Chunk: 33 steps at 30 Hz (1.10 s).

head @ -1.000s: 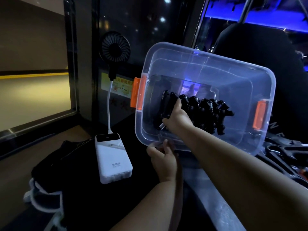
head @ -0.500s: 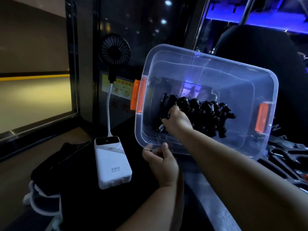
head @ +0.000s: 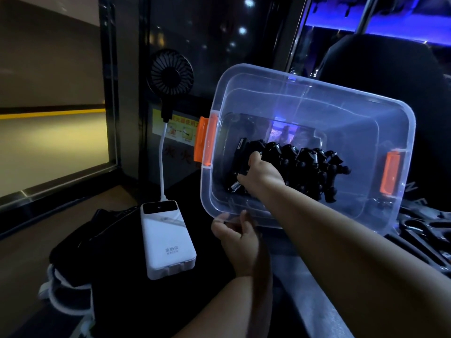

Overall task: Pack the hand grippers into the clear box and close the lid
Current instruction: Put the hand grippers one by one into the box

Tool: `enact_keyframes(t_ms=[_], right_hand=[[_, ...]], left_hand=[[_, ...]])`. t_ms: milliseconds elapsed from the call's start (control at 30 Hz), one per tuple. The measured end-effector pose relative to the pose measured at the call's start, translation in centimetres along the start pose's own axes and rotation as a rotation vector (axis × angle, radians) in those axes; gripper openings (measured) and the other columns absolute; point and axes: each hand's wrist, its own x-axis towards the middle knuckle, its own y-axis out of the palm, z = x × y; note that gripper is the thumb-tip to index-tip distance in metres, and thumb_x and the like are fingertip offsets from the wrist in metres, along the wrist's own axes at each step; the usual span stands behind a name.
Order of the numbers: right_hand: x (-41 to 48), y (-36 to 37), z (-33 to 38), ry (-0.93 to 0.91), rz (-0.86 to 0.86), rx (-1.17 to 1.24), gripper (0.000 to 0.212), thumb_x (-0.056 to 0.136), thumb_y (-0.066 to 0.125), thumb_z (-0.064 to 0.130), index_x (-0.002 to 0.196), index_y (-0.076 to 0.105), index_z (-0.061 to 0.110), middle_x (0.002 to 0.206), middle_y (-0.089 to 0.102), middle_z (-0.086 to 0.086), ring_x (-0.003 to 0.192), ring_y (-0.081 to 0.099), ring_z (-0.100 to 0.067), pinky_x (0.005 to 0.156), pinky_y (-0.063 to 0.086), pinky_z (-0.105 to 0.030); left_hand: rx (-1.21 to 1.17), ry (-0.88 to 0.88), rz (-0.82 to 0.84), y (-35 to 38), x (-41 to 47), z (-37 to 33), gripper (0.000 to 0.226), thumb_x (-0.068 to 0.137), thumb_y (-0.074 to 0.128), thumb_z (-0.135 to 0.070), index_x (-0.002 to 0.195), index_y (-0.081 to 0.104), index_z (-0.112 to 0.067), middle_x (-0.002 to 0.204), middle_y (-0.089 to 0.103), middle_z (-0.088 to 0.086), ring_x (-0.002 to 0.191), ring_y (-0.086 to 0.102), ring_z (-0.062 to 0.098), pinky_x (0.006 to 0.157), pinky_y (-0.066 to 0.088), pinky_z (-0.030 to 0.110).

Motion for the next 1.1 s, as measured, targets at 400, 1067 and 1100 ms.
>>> enact_keyframes(t_ms=[400, 1067, 1100], right_hand=[[1.2, 0.9, 0.7, -0.004, -0.003, -0.103, 0.041, 0.09, 0.061, 0.039, 0.098, 0.028, 0.016, 0.097, 0.063, -0.014, 0.095, 0.062, -0.034, 0.065, 0.044, -0.036], [0.1, 0.2, -0.5, -0.053, -0.045, -0.073, 0.05, 0.087, 0.061, 0.05, 0.111, 0.037, 0.013, 0.092, 0.061, -0.009, 0.09, 0.061, -0.031, 0.063, 0.043, -0.033], [-0.3, 0.0, -0.8, -0.069, -0.073, -0.08, 0.051, 0.087, 0.06, 0.05, 0.112, 0.038, 0.012, 0.091, 0.061, -0.009, 0.09, 0.061, -0.031, 0.063, 0.042, -0.033]], left_hand=[[-0.078, 0.052, 0.042, -0.3, -0.5, 0.0, 0.016, 0.091, 0.058, -0.014, 0.096, 0.043, -0.016, 0.088, 0.06, 0.023, 0.075, 0.059, 0.026, 0.073, 0.049, 0.046], [0.033, 0.024, 0.018, 0.0, 0.2, -0.3, 0.034, 0.078, 0.067, -0.045, 0.092, 0.041, -0.028, 0.095, 0.064, 0.017, 0.081, 0.065, 0.033, 0.079, 0.054, 0.052], [0.04, 0.028, 0.014, 0.0, 0.3, -0.2, 0.027, 0.085, 0.065, -0.03, 0.094, 0.041, -0.023, 0.094, 0.063, 0.016, 0.081, 0.064, 0.034, 0.081, 0.053, 0.054]])
